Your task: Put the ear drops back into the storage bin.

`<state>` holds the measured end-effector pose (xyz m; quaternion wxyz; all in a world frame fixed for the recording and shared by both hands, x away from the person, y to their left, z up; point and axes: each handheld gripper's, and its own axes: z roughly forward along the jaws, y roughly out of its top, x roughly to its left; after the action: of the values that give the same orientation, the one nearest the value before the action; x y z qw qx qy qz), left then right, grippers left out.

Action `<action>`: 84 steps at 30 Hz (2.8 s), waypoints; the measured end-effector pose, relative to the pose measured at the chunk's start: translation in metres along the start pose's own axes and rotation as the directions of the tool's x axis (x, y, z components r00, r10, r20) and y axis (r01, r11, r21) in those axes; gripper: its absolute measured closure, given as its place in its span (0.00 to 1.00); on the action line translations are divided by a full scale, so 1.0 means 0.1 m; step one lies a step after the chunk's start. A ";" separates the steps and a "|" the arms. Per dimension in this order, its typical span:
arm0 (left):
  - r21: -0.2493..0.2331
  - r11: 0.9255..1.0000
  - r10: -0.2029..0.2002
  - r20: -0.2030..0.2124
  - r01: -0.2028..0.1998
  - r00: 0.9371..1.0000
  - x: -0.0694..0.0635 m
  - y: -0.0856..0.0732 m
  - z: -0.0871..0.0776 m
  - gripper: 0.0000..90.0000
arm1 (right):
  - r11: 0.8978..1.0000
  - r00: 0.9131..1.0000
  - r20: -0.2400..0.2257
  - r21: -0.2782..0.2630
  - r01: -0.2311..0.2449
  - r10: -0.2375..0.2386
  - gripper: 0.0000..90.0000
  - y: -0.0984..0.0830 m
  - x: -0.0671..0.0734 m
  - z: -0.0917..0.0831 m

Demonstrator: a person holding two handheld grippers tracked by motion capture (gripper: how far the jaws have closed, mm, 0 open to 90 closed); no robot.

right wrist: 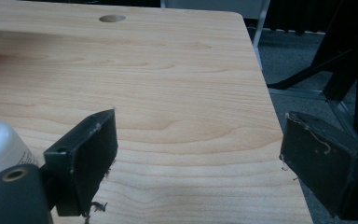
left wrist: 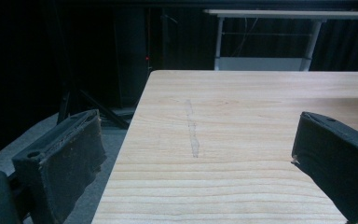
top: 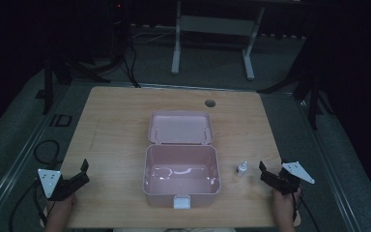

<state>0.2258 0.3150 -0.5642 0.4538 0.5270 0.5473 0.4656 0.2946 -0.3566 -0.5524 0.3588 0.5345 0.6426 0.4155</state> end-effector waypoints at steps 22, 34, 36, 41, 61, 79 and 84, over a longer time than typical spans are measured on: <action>-0.006 1.000 -0.011 0.037 0.012 0.999 0.02 0.00 0.00 0.03 | 0.965 0.996 -0.077 0.255 0.061 -0.043 0.14 0.10 -0.01 0.11; -0.006 1.000 -0.011 0.039 0.012 0.999 0.02 0.00 0.00 0.03 | 0.837 0.975 -0.199 0.512 0.190 -0.100 0.13 0.26 -0.02 0.08; -0.006 1.000 -0.011 0.039 0.011 0.999 0.02 0.00 0.00 0.03 | 0.810 0.968 -0.214 0.540 0.230 -0.132 0.14 0.30 0.00 0.07; -0.006 1.000 -0.012 0.040 0.012 0.999 0.02 0.00 0.00 0.03 | 0.736 0.949 -0.267 0.606 0.300 -0.167 0.14 0.38 0.00 0.05; -0.007 1.000 -0.016 0.034 0.016 0.999 0.02 0.00 0.00 0.03 | 0.239 0.866 -0.481 0.832 0.500 -0.137 0.15 0.58 0.14 0.14; -0.007 1.000 -0.016 0.037 0.016 0.999 0.02 0.00 0.00 0.03 | 0.297 0.841 -0.518 0.788 0.540 -0.157 0.13 0.79 0.34 0.41; -0.005 1.000 -0.014 0.039 0.015 0.999 0.02 0.00 0.00 0.03 | 0.296 0.824 -0.545 0.770 0.565 -0.156 0.15 0.82 0.45 0.49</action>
<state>0.2260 0.3169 -0.5643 0.4692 0.5307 0.5409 0.4535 0.3636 -0.2982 -0.4975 -0.0359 0.3888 0.9206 -0.0086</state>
